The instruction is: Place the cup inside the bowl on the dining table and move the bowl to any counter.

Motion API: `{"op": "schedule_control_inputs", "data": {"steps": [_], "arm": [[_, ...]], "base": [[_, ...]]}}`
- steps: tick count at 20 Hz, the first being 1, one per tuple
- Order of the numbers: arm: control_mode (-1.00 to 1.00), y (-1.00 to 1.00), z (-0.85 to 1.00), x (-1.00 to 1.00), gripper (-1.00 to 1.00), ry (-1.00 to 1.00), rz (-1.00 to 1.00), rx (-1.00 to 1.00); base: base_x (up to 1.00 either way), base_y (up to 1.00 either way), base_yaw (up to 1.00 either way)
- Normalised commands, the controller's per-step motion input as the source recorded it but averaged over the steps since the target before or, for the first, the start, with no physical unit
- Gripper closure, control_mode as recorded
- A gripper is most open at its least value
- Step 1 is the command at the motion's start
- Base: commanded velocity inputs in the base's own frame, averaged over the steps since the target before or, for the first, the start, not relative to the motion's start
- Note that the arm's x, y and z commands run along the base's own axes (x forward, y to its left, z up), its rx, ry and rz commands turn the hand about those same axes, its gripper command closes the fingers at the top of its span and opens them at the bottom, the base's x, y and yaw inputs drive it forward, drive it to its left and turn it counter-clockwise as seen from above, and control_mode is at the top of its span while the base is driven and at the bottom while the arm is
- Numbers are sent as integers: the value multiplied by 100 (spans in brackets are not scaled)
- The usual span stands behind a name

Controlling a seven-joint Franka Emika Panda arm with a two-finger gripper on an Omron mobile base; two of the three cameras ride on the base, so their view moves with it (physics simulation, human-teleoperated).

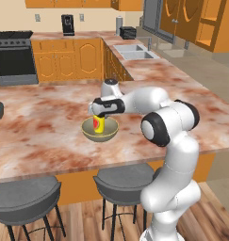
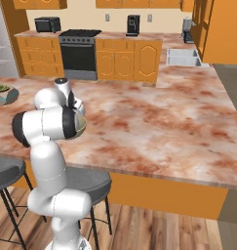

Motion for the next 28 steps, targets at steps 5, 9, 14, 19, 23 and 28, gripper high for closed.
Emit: {"op": "schedule_control_inputs", "data": {"steps": [5, 9, 14, 19, 23, 28], "arm": [[-100, 0, -18, 0, 100, -1, 0, 0], [-100, 0, -21, 0, 100, -3, 0, 0], [-100, 0, -17, 0, 100, -4, 0, 0], [-100, 0, -19, 0, 100, -4, 0, 0], [-100, 0, -13, 0, 100, -3, 0, 0], [-100, 0, -8, 0, 100, -2, 0, 0]], "base": [[0, 0, 0], [0, 0, 0], [0, 0, 0], [0, 0, 0], [0, 0, 0], [0, 0, 0]]}}
